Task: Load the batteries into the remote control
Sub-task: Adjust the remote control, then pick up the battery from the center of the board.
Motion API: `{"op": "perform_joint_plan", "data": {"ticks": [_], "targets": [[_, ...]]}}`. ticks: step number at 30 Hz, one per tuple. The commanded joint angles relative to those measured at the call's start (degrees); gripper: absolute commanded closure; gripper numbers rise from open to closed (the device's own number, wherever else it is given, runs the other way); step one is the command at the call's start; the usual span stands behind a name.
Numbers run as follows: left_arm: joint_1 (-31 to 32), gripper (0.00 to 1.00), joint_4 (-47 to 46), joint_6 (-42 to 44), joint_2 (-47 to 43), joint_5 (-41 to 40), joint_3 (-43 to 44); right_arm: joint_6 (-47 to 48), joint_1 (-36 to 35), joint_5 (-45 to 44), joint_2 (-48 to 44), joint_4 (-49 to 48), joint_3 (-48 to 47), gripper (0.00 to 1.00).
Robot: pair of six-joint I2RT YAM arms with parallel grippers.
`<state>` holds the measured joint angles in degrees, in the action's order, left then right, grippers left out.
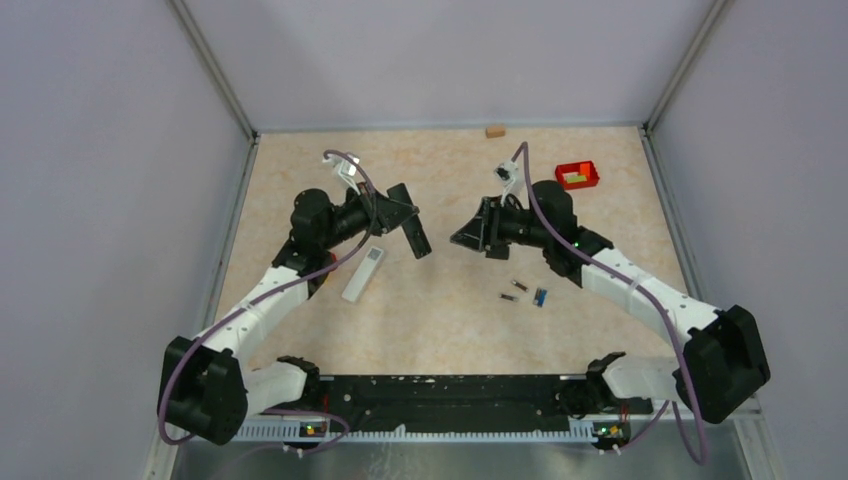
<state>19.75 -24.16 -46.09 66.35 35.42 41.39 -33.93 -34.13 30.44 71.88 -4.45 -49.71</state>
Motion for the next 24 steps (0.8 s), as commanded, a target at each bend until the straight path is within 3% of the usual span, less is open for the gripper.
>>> {"op": "perform_joint_plan", "data": {"ticks": [1,4,12,24], "targets": [[-0.56,1.0,10.61,7.29,-1.49,-10.15,2.73,8.37,1.13,-19.45,-2.24,19.57,-2.72,0.6],[-0.68,1.0,10.93,7.67,-1.57,-10.36,2.69,9.01,1.23,-27.38,-1.37,26.16,-3.04,0.65],[-0.72,1.0,10.94,7.66,-0.89,-9.2,2.83,12.16,1.41,-38.28,3.51,30.24,-1.41,0.65],[-0.79,1.0,11.02,7.68,-0.7,-7.12,2.57,25.6,1.52,-37.01,13.45,32.19,-3.15,0.64]]}}
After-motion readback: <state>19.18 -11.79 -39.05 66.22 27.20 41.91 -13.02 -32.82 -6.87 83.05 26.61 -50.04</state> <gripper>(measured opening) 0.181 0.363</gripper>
